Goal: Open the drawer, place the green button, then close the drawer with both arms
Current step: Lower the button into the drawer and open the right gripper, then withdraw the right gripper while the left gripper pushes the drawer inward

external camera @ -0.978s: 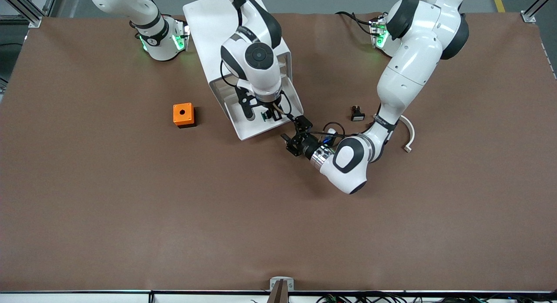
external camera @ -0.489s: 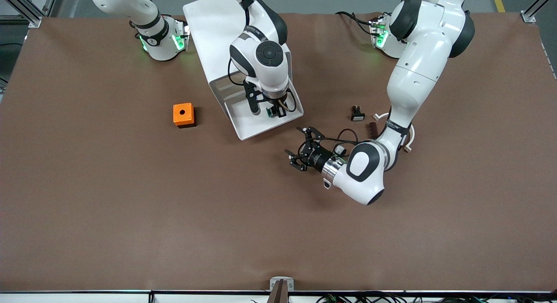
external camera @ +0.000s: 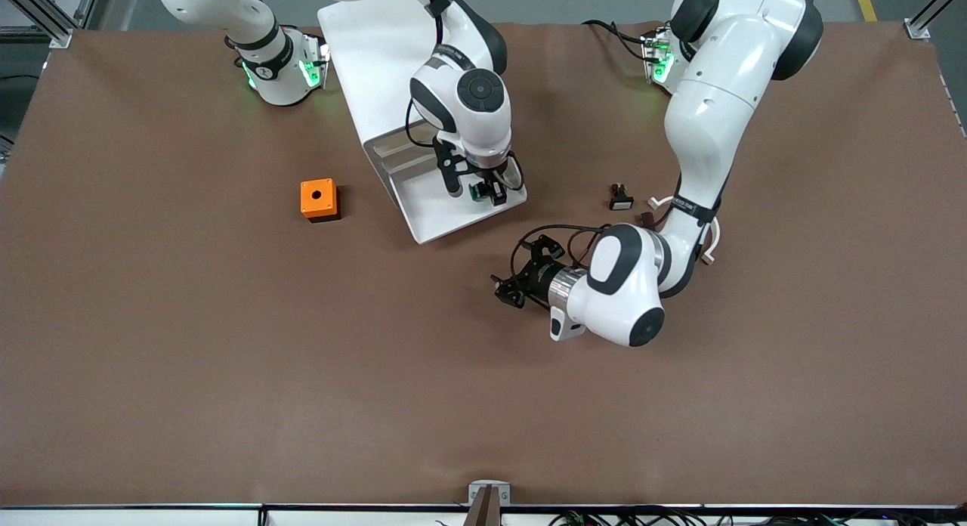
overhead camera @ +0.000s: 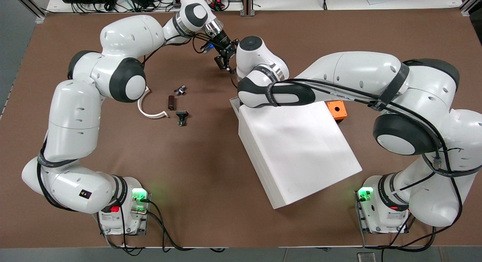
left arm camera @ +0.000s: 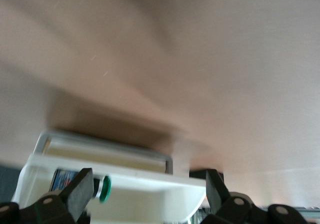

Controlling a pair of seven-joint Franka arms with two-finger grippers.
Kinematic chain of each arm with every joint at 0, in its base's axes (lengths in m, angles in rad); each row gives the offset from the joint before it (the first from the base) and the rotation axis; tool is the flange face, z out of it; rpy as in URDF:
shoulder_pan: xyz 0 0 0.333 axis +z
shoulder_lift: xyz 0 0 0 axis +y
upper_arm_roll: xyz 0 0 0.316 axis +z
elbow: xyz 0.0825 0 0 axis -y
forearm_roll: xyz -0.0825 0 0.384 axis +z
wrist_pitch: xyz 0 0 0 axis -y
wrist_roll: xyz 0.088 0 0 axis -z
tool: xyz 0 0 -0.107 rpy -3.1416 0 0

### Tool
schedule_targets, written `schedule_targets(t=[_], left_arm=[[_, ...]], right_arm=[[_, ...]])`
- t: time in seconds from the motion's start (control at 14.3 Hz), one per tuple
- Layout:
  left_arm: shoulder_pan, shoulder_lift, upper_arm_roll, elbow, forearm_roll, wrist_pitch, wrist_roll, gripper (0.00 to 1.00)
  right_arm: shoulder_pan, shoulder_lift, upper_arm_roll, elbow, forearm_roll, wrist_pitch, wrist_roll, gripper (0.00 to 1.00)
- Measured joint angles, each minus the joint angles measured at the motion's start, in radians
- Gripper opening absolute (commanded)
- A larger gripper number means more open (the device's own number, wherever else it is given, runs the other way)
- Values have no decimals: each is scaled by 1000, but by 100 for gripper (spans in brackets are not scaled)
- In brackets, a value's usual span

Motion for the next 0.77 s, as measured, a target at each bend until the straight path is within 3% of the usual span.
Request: schedule_targets(t=[0.21, 0.42, 0.77], left_arm=[[-38, -26, 0, -1, 151, 110, 43, 99], [-80, -28, 0, -5, 337, 221, 54, 99], [-136, -28, 0, -17, 555, 293, 56, 99]], right_arm=[[-68, -1, -16, 143, 0, -234, -240, 100], [-215, -10, -25, 287, -1, -483, -636, 100], [-511, -54, -35, 331, -34, -566, -1312, 100]])
